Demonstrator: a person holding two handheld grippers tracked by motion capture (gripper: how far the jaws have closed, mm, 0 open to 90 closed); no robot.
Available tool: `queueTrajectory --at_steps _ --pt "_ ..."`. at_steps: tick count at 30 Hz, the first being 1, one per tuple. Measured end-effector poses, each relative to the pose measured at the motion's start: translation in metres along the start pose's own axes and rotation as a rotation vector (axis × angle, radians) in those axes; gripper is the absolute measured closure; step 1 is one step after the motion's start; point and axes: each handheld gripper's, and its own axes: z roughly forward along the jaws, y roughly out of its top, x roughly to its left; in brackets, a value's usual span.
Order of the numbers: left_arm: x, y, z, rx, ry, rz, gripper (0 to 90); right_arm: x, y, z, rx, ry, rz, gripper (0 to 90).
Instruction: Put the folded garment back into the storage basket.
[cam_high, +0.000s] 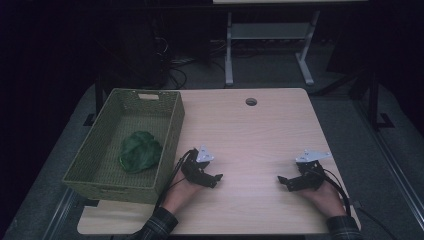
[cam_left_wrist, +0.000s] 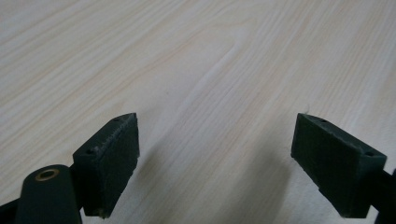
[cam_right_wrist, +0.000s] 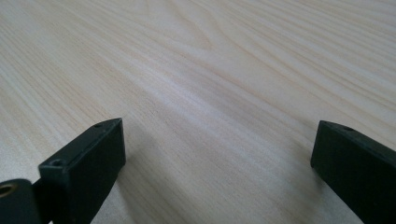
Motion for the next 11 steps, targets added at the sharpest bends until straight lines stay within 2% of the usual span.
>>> queueTrajectory --at_steps 2,6,7,11 --pt "0.0001 -0.0028 0.0023 0.011 0.000 0.003 14.4 0.0001 0.0000 0.0000 0.000 0.000 0.001 2.6" --pt "0.0012 -0.0060 0.0037 -0.019 -0.011 -0.001 13.5 0.0000 0.0000 0.0000 0.000 0.000 0.000 2.6" --pt "0.0024 -0.0072 0.0041 -0.023 -0.024 -0.016 13.1 0.0000 0.0000 0.0000 0.000 0.000 0.000 2.6" --pt "0.0024 -0.0073 0.0040 -0.023 -0.023 -0.013 12.9 0.0000 -0.0001 0.0000 0.000 0.000 0.000 2.6"
